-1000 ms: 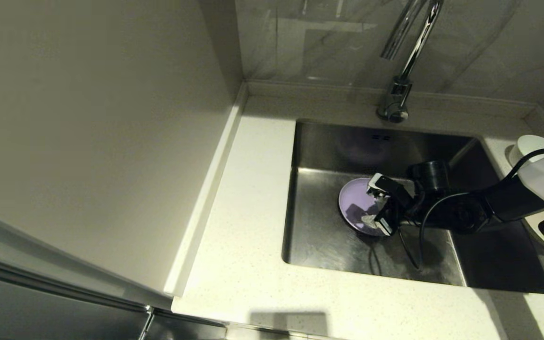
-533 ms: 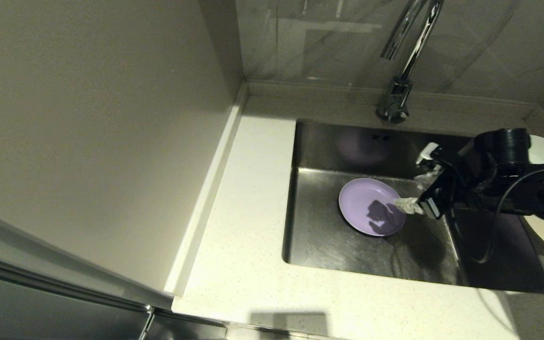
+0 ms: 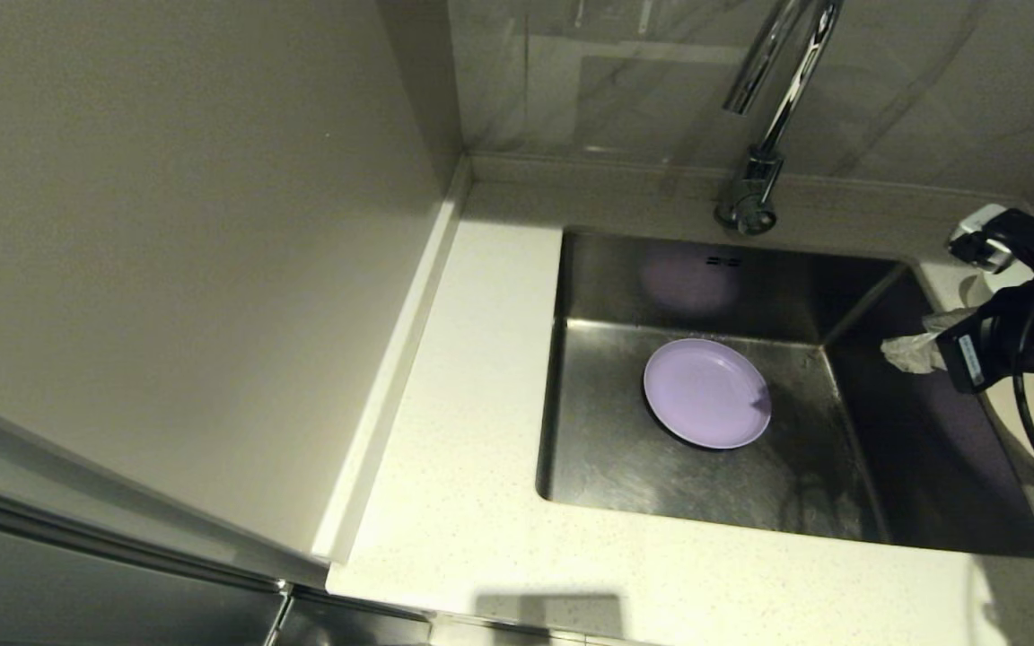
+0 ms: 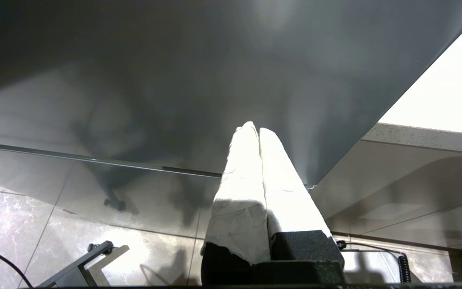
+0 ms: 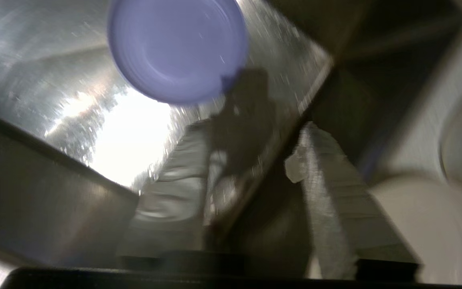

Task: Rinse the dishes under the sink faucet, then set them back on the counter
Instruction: Put a plate into the sink

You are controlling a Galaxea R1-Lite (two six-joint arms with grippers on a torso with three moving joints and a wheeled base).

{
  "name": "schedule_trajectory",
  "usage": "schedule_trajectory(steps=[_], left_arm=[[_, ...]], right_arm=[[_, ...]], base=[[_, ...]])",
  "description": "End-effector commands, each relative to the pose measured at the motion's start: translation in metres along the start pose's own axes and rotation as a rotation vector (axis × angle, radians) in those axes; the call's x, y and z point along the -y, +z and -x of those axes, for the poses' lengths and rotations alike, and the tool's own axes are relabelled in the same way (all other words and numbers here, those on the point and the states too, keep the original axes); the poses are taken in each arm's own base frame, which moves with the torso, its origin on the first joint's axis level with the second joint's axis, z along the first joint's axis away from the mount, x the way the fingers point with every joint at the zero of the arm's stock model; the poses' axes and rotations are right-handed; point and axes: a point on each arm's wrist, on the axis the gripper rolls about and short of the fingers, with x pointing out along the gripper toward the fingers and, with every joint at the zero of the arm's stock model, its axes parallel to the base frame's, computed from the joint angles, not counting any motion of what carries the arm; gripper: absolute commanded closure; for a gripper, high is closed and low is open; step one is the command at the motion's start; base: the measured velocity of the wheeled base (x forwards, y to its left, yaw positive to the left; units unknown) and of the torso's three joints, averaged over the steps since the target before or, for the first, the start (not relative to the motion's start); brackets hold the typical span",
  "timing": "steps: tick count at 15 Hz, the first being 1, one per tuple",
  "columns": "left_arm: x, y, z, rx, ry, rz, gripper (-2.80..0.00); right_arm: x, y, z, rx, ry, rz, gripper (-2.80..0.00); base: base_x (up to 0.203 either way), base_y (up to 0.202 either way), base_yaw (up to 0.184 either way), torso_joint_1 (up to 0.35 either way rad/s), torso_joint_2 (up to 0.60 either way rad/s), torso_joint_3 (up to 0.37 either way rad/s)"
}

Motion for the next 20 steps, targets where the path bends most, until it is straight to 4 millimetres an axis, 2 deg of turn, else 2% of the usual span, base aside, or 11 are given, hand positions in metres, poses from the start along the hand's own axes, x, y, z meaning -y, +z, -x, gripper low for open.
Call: schedule_trajectory(steps=[1,4,9,10,13,15,18,20], left_arm=[[0.0,0.0,0.0,0.003,0.0,0.001,0.0],[0.0,0.0,0.0,0.003,0.0,0.001,0.0],[0.0,0.0,0.0,0.003,0.0,0.001,0.0],[0.0,0.0,0.0,0.003,0.0,0.001,0.0],[0.0,0.0,0.0,0.003,0.0,0.0,0.0],[0.0,0.0,0.0,0.003,0.0,0.001,0.0],[0.0,0.0,0.0,0.004,0.0,0.0,0.0],[0.0,0.0,0.0,0.003,0.0,0.001,0.0]], right_arm=[[0.0,0.002,0.022,-0.016,-0.06,-0.087,0.0],[-0.006,-0.004,0.036,-0.102,-0.054,-0.234,0.0],[-0.015,-0.012,0.061,-0.18,-0.115,-0.29,0.0],[-0.018,-0.018,0.06,-0.214,-0.14,-0.286,-2.8],[-0.02,-0.021,0.063,-0.231,-0.18,-0.278,-2.8],[-0.02,-0.024,0.057,-0.256,-0.176,-0.283,-2.8],[-0.018,-0.029,0.037,-0.311,-0.169,-0.286,-2.8],[-0.013,-0.03,0.021,-0.33,-0.23,-0.278,-2.8]], base=[[0.0,0.0,0.0,0.0,0.0,0.0],[0.0,0.0,0.0,0.0,0.0,0.0],[0.0,0.0,0.0,0.0,0.0,0.0],[0.0,0.0,0.0,0.0,0.0,0.0],[0.0,0.0,0.0,0.0,0.0,0.0],[0.0,0.0,0.0,0.0,0.0,0.0],[0.0,0.0,0.0,0.0,0.0,0.0],[0.0,0.0,0.0,0.0,0.0,0.0]])
